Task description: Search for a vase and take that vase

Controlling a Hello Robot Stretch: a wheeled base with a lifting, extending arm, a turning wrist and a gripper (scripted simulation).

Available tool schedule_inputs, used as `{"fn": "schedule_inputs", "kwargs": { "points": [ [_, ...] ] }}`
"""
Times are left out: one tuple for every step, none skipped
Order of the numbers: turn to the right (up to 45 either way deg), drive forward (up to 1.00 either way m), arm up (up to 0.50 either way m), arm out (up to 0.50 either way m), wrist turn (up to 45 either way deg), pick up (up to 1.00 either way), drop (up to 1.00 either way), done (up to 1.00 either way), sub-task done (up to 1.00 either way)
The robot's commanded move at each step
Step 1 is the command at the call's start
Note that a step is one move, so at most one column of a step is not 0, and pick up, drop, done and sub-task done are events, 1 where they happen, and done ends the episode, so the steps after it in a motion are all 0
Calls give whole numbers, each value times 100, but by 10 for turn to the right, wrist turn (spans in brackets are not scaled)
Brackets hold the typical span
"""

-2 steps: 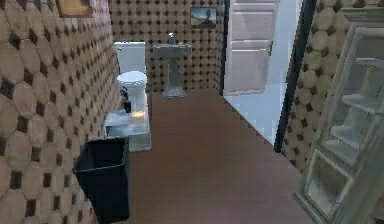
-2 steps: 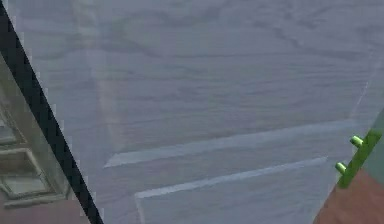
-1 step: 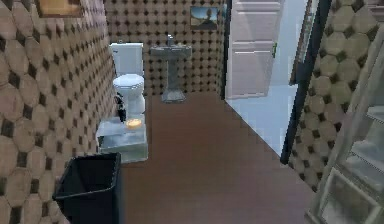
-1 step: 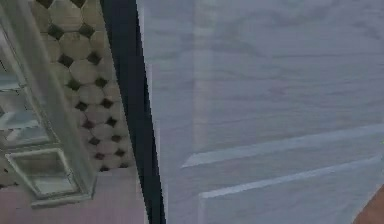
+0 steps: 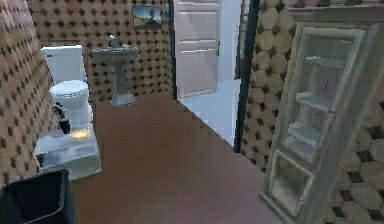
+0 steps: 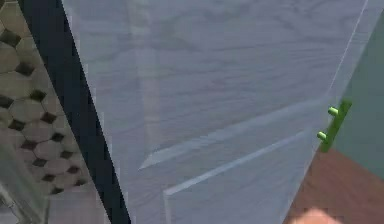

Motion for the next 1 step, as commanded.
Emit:
{"fn": "schedule_inputs", "kwargs": {
  "points": [
    [0,100,0,0,0,0,0,0,0]
  ]
}}
